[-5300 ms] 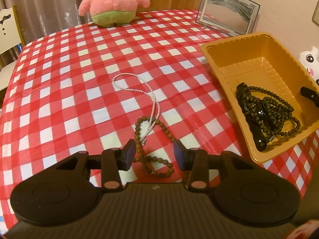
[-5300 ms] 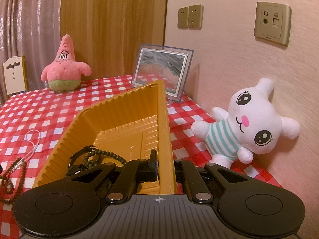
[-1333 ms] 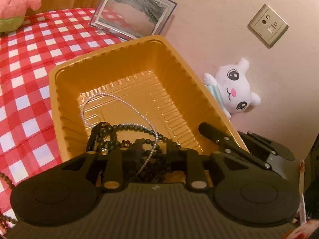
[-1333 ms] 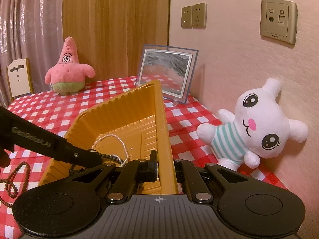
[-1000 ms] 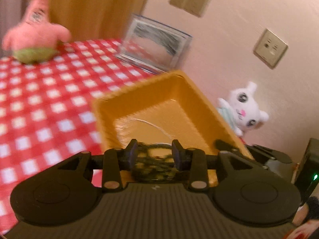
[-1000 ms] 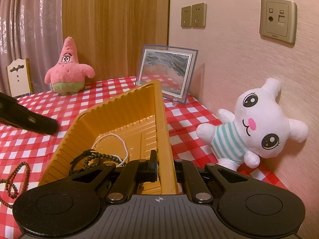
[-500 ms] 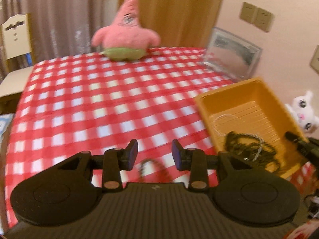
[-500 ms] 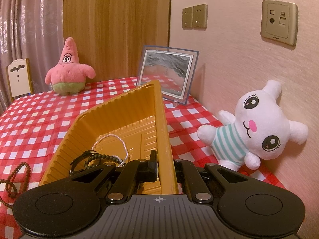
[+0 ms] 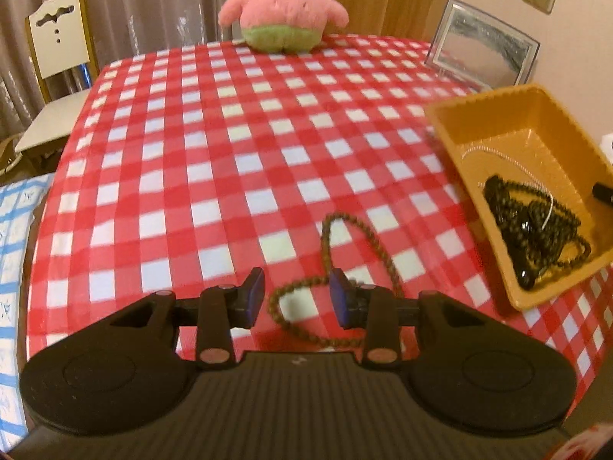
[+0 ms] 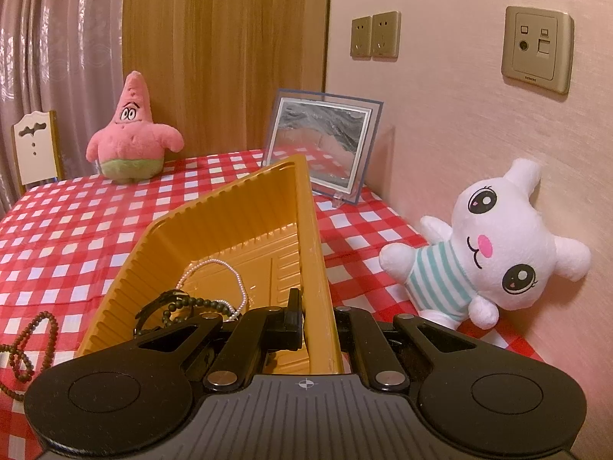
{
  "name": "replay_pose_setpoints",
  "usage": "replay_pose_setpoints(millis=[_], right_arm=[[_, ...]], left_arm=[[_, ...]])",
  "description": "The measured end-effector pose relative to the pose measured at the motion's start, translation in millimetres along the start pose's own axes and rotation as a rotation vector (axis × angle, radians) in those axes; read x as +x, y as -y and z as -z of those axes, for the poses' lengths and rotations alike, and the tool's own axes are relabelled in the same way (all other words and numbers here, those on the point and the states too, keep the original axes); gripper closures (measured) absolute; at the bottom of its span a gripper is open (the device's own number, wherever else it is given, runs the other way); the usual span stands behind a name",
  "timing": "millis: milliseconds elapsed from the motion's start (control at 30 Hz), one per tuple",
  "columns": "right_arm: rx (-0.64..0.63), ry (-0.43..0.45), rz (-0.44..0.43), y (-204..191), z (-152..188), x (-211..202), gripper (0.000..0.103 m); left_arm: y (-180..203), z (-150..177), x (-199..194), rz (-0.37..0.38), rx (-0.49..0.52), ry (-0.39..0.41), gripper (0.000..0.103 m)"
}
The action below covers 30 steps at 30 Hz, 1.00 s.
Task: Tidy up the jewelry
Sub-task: 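Grasp the last brown bead necklace with the left tool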
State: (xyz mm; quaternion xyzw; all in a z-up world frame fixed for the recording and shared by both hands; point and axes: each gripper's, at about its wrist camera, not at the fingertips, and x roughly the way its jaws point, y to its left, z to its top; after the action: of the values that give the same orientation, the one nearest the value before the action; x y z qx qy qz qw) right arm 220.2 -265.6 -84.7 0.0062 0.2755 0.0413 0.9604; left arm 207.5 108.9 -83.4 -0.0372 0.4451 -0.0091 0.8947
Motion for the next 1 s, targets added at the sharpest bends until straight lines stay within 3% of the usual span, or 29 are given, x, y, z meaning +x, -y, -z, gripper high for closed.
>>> replay_pose_setpoints(millis=[333,700,1000], right_arm=[[-0.003,-0.005,0.009,-0.3,-0.4,-0.2,0.098],[0.000,-0.006,0.012,0.3,-0.3,-0.6,0.098],[0.000,-0.008,0.012,0.2,0.6,-0.6,0.098]], left_arm=[[17.8,15.7,24.2,0.042,0.032,-0.059,0.070],[22.1,-4.4,56.3,0.019,0.079,-0.042,0.072],[23.5,-16.2,78.1,-0.001,0.098,-0.064,0.086]])
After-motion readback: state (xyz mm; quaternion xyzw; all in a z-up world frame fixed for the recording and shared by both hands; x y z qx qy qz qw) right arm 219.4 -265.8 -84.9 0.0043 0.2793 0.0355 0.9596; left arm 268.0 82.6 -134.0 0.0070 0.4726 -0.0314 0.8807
